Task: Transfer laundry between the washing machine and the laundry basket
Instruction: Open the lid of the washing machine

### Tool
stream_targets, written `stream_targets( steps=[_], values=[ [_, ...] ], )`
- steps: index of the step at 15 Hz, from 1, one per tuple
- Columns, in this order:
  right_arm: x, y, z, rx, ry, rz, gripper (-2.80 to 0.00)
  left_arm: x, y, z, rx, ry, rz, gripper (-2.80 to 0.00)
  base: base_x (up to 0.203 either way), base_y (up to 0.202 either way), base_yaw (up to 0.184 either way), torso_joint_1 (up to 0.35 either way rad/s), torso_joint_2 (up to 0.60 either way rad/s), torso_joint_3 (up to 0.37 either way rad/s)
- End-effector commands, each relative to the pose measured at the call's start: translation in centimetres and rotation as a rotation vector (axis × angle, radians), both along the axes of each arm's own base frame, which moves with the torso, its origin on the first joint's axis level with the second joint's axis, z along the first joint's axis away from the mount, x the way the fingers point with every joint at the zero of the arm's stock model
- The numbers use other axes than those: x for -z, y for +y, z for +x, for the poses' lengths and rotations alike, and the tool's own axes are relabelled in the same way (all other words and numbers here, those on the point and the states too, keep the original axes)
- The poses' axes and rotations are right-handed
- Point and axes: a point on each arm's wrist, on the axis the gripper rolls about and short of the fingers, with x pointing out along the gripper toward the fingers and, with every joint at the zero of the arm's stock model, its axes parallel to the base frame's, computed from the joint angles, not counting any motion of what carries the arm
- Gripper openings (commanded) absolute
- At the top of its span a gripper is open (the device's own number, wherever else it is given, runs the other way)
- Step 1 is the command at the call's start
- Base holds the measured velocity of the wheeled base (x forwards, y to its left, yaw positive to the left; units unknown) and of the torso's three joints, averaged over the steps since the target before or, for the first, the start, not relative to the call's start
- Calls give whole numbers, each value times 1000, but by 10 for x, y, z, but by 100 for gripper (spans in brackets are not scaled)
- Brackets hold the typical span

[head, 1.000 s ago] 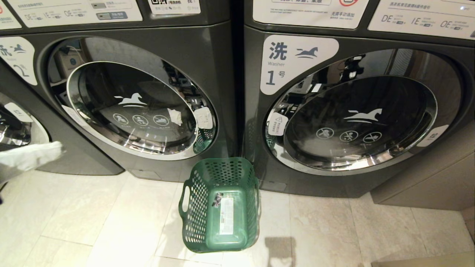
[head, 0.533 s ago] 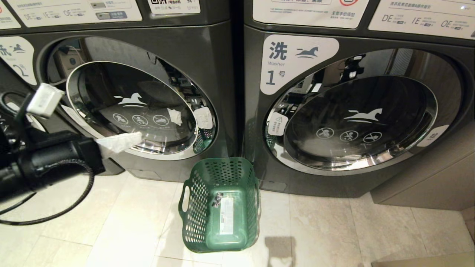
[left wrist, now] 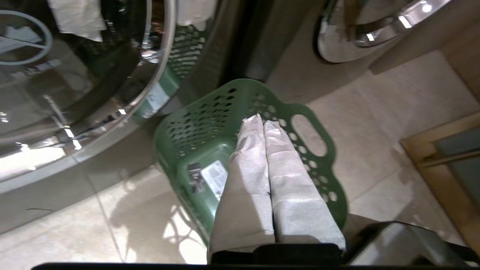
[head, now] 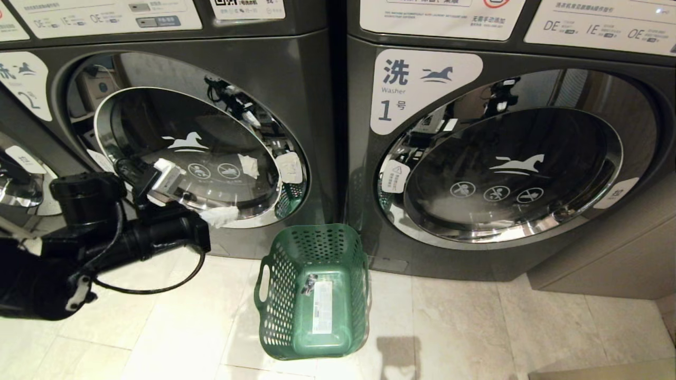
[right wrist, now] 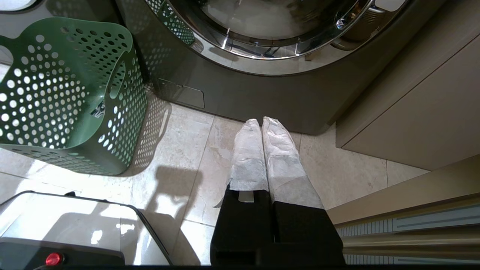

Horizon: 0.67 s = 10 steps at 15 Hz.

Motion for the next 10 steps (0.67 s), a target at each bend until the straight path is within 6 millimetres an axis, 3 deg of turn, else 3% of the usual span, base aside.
stream_targets(
  steps=[1,5,10],
  values=[
    [0,0,0,-1,0,-1,-280,21,1,25,-8,28,17,-280,0,0,0,0,0,0],
    [0,0,0,-1,0,-1,-280,21,8,35,-43,63,-45,-280,0,0,0,0,0,0],
    [0,0,0,-1,0,-1,-280,13,-2,54,102,6,-110,-280,0,0,0,0,0,0]
  ],
)
